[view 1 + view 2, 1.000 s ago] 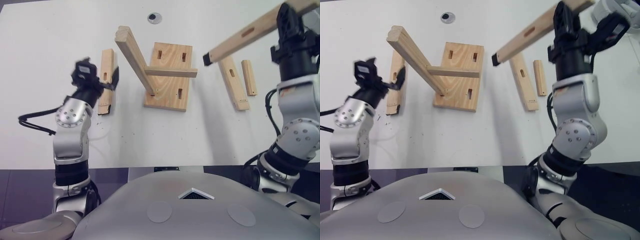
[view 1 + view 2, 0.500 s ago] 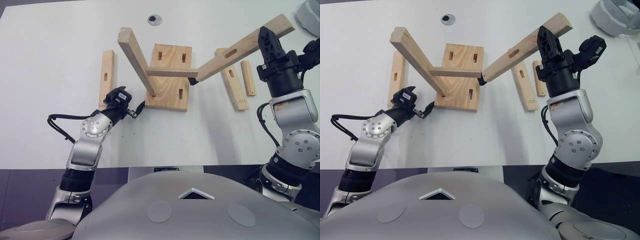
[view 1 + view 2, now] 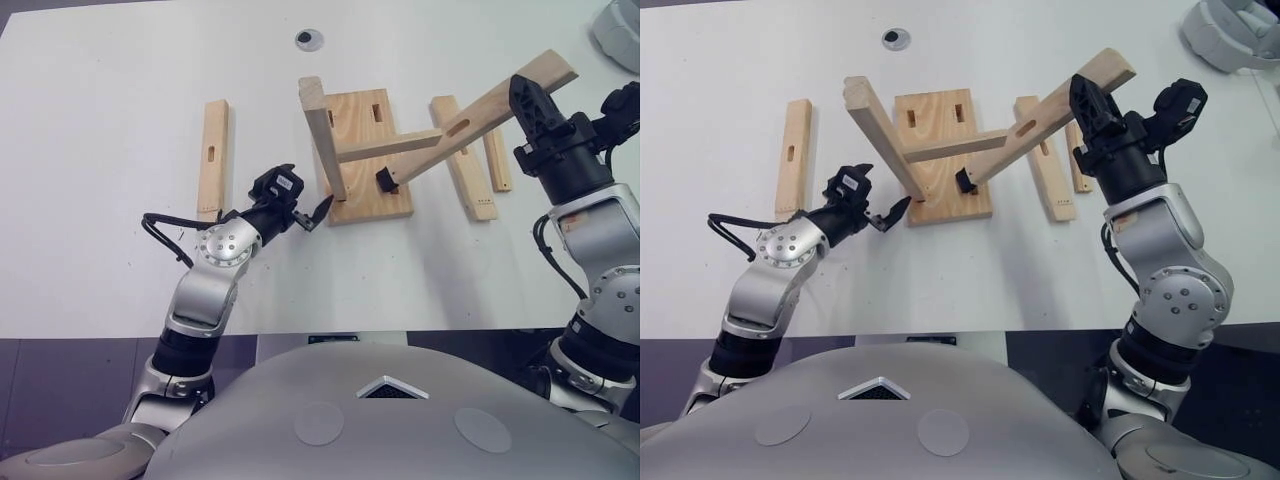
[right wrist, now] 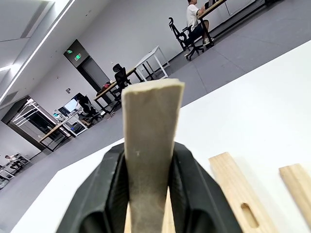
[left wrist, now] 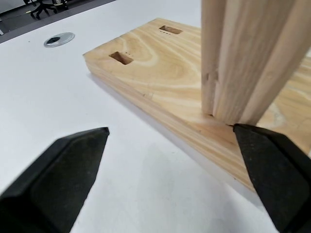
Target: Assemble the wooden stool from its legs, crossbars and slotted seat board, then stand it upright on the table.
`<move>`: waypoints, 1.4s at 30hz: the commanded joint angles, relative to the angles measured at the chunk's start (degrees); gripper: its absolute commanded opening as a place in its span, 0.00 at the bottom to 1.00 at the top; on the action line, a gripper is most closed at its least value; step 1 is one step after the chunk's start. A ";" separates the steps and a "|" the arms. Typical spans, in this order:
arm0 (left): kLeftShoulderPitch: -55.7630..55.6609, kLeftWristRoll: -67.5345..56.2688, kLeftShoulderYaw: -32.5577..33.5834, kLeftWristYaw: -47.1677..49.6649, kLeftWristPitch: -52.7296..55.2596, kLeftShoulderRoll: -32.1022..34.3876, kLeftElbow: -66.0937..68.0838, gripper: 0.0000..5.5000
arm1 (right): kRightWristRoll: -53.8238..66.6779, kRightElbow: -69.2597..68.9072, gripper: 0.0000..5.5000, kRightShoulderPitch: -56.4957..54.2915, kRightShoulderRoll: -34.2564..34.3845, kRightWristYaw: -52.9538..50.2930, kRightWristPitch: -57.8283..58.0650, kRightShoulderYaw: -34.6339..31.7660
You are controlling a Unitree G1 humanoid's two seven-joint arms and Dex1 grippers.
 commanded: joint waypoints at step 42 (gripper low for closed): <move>-26.34 -10.57 15.36 -1.03 7.24 5.36 -4.79 0.86 | -33.72 -4.71 0.20 0.84 -13.23 7.81 5.48 19.45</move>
